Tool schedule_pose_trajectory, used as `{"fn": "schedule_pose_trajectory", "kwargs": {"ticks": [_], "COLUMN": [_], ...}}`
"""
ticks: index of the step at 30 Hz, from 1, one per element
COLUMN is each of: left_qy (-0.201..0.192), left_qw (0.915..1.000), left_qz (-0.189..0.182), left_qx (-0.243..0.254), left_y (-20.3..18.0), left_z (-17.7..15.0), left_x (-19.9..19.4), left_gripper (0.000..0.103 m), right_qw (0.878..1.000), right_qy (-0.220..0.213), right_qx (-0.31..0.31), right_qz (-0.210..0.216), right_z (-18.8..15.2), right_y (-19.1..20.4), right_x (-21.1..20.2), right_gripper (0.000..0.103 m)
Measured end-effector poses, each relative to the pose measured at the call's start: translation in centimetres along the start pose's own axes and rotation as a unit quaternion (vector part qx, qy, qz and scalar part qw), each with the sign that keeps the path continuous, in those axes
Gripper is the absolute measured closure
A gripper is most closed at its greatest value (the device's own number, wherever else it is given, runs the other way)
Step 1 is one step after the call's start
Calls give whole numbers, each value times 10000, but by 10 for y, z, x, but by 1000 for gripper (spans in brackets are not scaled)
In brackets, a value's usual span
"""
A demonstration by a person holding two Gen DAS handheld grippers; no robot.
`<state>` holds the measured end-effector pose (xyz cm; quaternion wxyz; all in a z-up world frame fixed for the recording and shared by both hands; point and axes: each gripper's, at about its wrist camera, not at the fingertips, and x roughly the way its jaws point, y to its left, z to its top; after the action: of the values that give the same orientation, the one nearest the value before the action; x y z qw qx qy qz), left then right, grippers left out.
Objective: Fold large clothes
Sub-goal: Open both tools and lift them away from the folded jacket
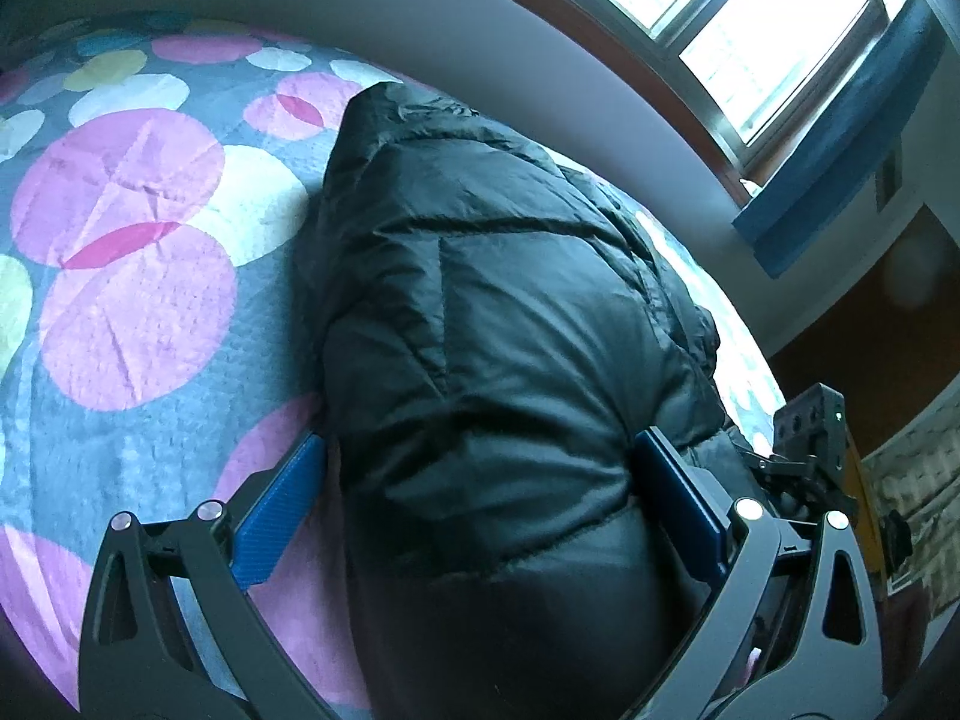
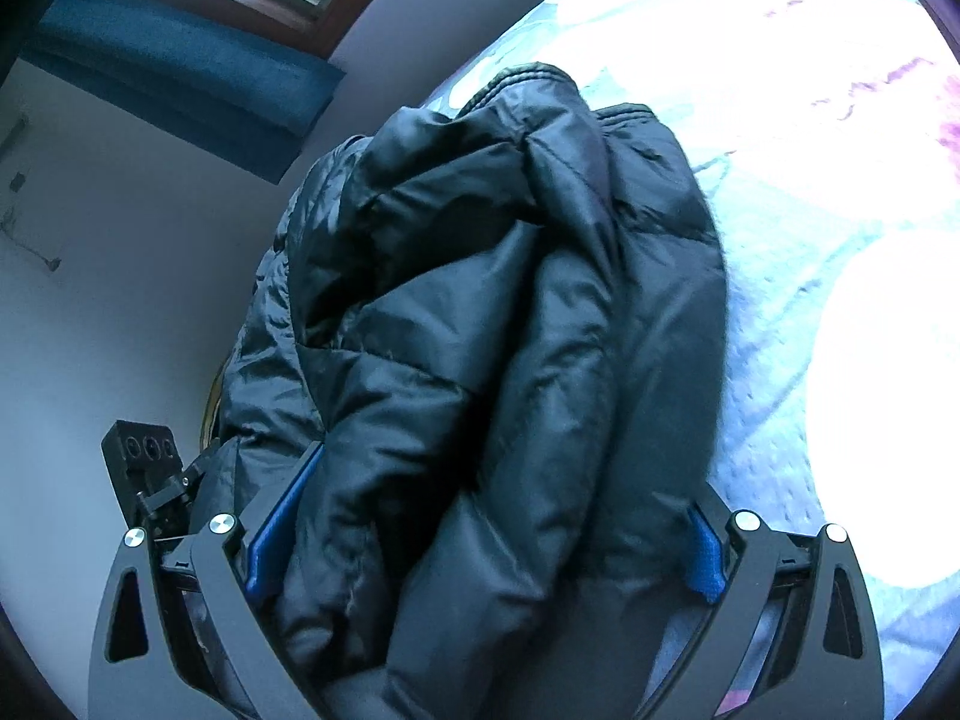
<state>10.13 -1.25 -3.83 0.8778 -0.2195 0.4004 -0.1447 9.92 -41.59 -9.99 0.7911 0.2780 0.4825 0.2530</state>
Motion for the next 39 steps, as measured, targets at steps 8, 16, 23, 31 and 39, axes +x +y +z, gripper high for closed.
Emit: {"fn": "schedule_pose_trajectory", "kwargs": {"ticks": [8, 16, 23, 31, 39], "left_qy": [-161, -313, -468, -689, -873], "left_qw": [9993, 9980, 9947, 9866, 9770], "left_qz": [290, 539, 878, 1417, 1844], "left_qx": [147, 102, 261, 433, 620], "left_y": [-10, -10, -22, -40, -61], "left_z": [-11, -23, -39, -59, -69], "left_x": [-19, -38, -61, -83, -110], "left_gripper": [2, 2, 2, 2, 2], "right_qw": [9999, 9993, 9955, 9754, 9621], "right_qy": [-137, -308, -667, -1352, -1504], "right_qx": [56, 30, -177, -803, -1279], "right_qz": [-68, -218, -648, -1545, -1884], "right_z": [-8, -20, -37, -55, -81], "right_y": [3, 2, 13, 53, 67], "right_x": [-12, -29, -53, -77, -97], "right_gripper": [5, 5, 5, 5, 5]}}
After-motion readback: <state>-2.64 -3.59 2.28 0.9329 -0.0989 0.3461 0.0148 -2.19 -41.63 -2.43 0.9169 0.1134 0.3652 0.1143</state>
